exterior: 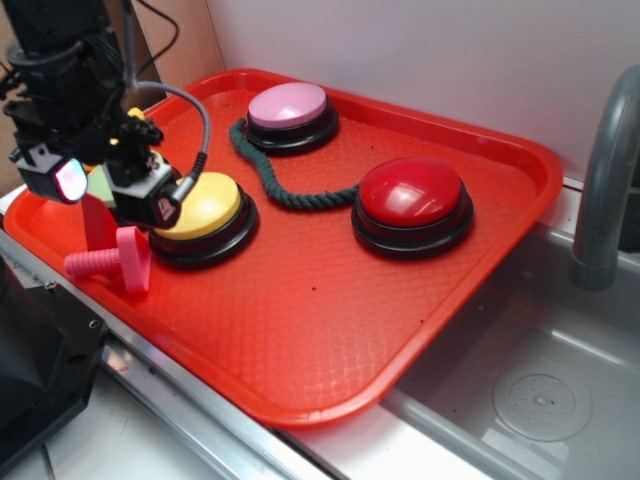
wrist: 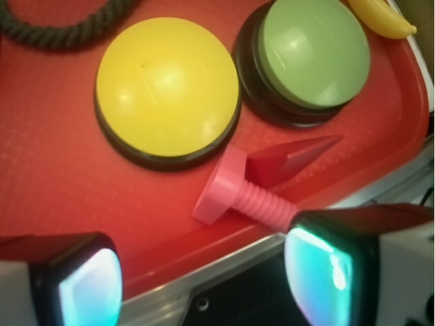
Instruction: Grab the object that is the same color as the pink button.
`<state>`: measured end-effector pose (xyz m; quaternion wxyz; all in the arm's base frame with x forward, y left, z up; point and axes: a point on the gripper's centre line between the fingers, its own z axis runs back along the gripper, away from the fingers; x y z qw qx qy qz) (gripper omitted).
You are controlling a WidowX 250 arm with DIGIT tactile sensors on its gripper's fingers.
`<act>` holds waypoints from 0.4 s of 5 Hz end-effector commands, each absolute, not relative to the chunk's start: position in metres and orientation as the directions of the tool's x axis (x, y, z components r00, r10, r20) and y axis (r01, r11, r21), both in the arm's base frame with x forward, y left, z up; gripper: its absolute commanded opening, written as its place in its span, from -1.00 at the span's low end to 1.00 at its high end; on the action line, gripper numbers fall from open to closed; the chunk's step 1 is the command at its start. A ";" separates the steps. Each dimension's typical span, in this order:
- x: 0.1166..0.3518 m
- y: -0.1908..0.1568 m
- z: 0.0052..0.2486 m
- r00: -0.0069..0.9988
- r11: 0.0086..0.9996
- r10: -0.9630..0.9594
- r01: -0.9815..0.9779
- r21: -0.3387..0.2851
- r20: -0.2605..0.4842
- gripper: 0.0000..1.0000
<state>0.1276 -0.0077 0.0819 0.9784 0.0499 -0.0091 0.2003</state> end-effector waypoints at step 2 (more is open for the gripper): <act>0.137 0.002 0.045 0.903 0.885 0.427 -0.427 0.187 0.040 1.00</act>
